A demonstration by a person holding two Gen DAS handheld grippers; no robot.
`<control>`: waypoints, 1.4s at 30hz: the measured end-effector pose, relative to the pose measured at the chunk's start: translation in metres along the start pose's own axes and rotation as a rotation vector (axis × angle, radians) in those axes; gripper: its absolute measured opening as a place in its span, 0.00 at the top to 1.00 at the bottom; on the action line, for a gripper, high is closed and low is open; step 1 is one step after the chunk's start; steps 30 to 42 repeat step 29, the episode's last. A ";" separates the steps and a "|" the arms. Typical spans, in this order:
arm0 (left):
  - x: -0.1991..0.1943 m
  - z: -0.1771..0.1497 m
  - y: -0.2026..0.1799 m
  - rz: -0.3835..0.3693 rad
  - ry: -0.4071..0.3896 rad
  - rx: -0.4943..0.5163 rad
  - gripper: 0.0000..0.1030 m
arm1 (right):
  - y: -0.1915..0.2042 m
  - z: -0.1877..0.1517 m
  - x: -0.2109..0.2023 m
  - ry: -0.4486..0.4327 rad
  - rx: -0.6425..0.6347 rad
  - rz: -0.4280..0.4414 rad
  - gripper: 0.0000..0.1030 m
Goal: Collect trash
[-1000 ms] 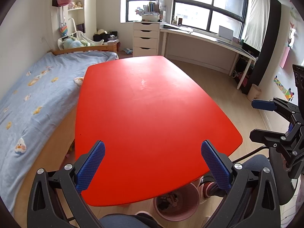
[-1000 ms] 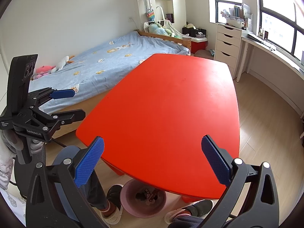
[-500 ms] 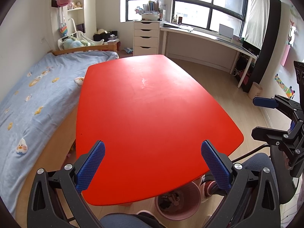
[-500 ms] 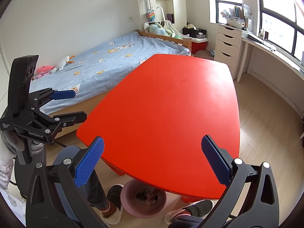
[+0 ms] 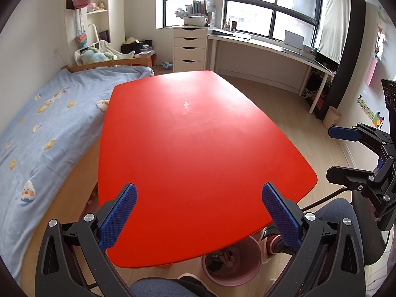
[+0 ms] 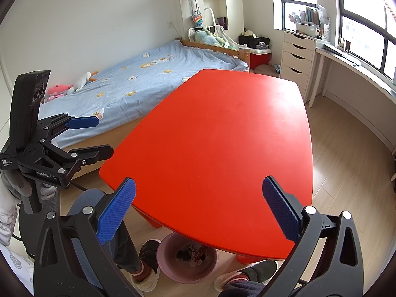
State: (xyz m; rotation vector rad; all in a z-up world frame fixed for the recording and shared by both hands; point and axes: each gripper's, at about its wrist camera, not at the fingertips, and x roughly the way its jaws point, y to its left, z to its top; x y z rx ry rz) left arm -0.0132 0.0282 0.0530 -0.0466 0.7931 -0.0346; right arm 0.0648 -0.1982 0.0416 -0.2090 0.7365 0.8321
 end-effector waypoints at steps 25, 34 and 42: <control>0.007 -0.005 -0.001 -0.017 0.011 0.009 0.06 | -0.002 -0.001 0.002 0.001 0.003 -0.001 0.03; 0.008 -0.006 -0.001 -0.011 0.007 0.015 0.06 | -0.003 -0.003 0.003 0.002 0.006 -0.003 0.03; 0.008 -0.006 -0.001 -0.011 0.007 0.015 0.06 | -0.003 -0.003 0.003 0.002 0.006 -0.003 0.03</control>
